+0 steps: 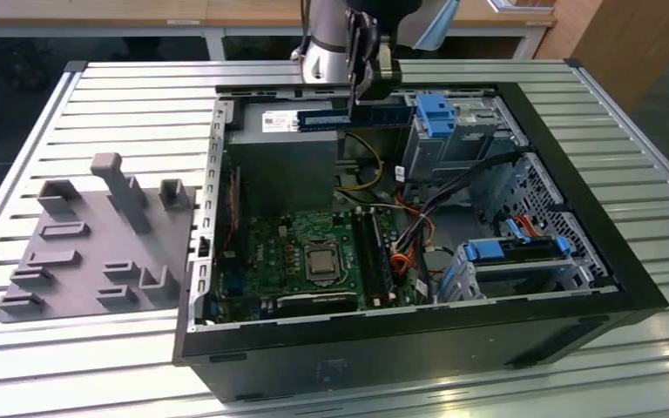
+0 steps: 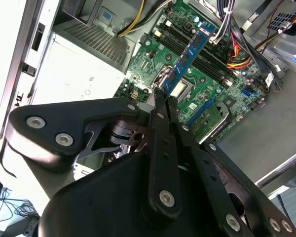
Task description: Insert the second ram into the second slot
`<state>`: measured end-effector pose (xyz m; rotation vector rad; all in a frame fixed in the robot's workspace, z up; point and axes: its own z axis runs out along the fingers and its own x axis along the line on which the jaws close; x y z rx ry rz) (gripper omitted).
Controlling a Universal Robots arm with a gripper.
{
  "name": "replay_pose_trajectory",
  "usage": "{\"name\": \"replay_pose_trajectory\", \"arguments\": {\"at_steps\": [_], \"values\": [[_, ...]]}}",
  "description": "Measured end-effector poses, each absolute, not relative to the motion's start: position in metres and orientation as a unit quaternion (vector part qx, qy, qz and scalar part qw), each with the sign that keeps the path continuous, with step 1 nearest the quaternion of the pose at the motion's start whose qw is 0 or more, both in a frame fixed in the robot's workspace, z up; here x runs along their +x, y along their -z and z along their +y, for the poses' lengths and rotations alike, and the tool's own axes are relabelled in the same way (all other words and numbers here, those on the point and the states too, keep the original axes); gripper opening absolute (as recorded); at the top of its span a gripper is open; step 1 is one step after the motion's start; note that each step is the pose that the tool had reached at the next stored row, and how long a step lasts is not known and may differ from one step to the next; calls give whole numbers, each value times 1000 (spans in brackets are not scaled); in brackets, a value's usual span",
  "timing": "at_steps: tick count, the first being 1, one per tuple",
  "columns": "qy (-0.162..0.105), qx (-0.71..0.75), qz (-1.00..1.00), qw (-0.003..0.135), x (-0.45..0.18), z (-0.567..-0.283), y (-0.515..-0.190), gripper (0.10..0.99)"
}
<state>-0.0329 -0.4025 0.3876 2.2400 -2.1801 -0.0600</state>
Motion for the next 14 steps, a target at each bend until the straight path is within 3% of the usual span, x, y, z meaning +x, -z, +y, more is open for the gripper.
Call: {"name": "replay_pose_trajectory", "arguments": {"at_steps": [14], "values": [[19, 716, -697, 8, -33, -405, -388, 137]]}}
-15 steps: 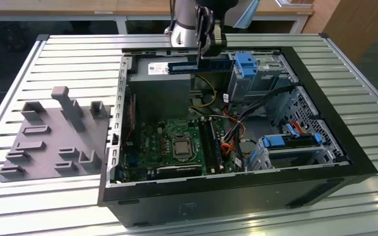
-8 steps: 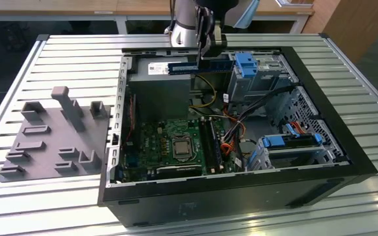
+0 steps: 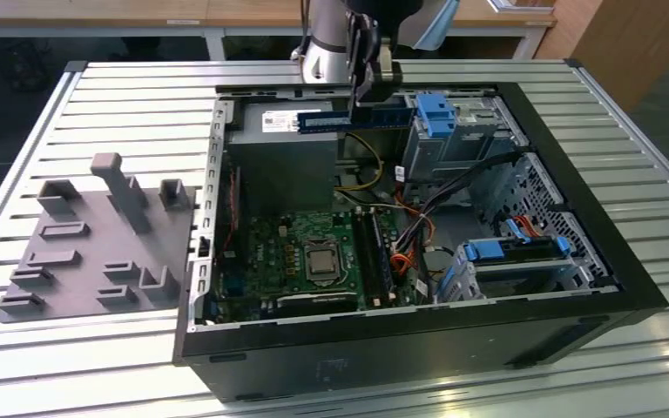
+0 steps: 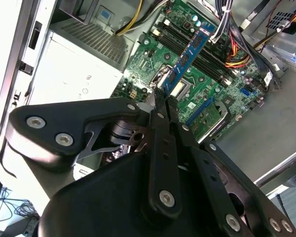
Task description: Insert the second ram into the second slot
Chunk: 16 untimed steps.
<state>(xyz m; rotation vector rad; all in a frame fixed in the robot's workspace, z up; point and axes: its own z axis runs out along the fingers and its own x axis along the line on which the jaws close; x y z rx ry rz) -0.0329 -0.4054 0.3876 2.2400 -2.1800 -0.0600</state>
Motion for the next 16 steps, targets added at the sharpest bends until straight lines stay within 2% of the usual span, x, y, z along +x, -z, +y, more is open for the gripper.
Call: {"name": "replay_pose_trajectory", "arguments": {"at_steps": [16], "values": [[19, 716, -697, 8, -33, -408, -388, 137]]}}
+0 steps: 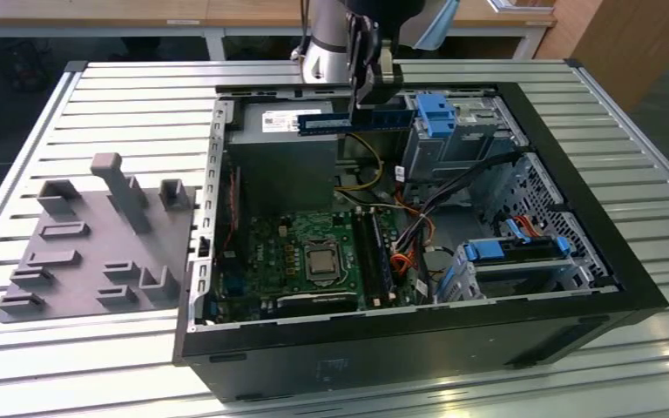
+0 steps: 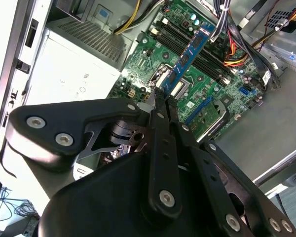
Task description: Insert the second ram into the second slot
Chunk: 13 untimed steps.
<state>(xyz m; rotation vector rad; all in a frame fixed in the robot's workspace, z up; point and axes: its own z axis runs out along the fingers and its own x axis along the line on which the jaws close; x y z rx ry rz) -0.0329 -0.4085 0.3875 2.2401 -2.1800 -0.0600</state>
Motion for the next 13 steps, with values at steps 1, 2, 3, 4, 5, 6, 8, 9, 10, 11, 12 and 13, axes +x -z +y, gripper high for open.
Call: {"name": "replay_pose_trajectory", "arguments": {"at_steps": [1, 2, 3, 4, 5, 6, 8, 9, 10, 11, 12, 13], "values": [[19, 716, -697, 8, -33, -409, -388, 137], [19, 716, -697, 8, -33, -409, -388, 137], [19, 716, -697, 8, -33, -409, -388, 137], [19, 716, -697, 8, -33, -409, -388, 137], [19, 716, -697, 8, -33, -410, -388, 137], [19, 716, -697, 8, -33, -410, -388, 137], [19, 716, -697, 8, -33, -411, -388, 137], [19, 716, -697, 8, -33, -411, -388, 137], [19, 716, -697, 8, -33, -411, -388, 137], [19, 716, -697, 8, -33, -412, -388, 137], [19, 716, -697, 8, -33, -412, -388, 137], [19, 716, -697, 8, -33, -412, -388, 137]]}}
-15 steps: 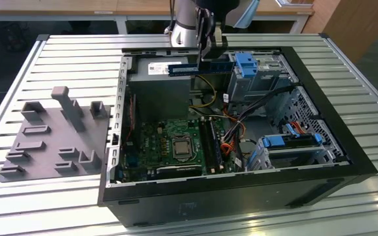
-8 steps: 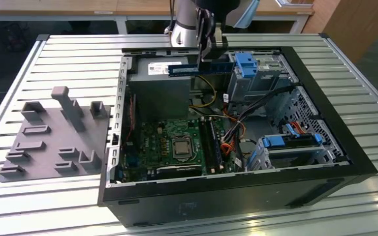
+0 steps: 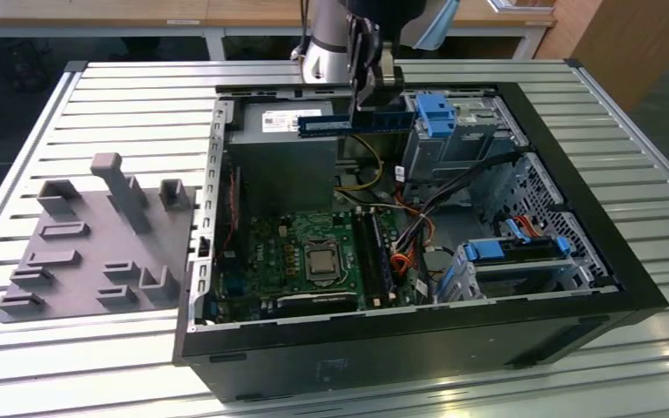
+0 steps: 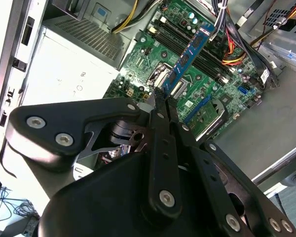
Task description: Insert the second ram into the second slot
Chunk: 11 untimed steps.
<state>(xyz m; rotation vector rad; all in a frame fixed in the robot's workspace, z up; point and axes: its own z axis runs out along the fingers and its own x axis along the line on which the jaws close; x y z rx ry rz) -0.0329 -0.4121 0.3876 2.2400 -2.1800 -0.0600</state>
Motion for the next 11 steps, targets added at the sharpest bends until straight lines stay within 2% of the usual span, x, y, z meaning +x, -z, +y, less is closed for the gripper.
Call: {"name": "replay_pose_trajectory", "arguments": {"at_steps": [11], "values": [[19, 716, -697, 8, -33, -416, -388, 137]]}}
